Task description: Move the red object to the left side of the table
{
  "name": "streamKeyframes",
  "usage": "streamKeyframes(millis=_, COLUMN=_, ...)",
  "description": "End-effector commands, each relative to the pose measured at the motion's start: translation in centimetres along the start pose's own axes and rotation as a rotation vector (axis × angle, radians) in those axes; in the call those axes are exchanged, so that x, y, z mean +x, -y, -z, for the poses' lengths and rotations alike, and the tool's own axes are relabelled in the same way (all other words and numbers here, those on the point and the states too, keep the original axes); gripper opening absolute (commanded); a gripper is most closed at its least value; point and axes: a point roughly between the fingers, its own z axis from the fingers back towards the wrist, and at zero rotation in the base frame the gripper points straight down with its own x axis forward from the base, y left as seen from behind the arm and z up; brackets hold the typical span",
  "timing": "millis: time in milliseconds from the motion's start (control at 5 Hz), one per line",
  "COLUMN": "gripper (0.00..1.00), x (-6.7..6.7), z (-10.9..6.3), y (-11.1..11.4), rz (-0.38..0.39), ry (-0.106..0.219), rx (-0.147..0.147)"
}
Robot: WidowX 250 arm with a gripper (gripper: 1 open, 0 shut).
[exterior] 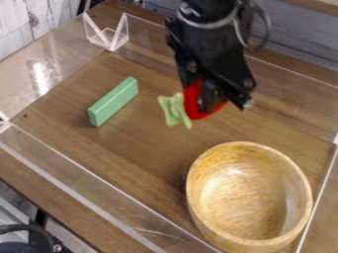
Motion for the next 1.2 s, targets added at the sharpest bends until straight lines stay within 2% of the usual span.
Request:
streamKeyframes(millis=0, gripper=0.00, x=0.0, z=0.2, y=-1.0, rz=-0.034, ry=0.024, rx=0.013)
streamKeyframes(millis=200, gripper=0.00, x=0.0, z=0.8, y=-1.4, rz=-0.051, ry=0.023, rx=0.019)
streamKeyframes(millis=400, gripper=0.00, x=-0.9, z=0.1, y=-4.0, rz=-0.119, ry=0.001, rx=0.047)
streamKeyframes(millis=600, gripper=0.00, x=-2.8, z=-0.2, y=-8.5, rz=-0.211, ry=-0.009, rx=0.077)
streamKeyframes(millis=800, gripper=0.00, x=-3.4, z=-0.2, y=-10.3, rz=-0.279, ry=-0.003, rx=0.088)
streamKeyframes(millis=1000, gripper=1.00, x=-2.9, z=0.0, y=-11.5, rz=-0.319, ry=-0.011, rx=0.116)
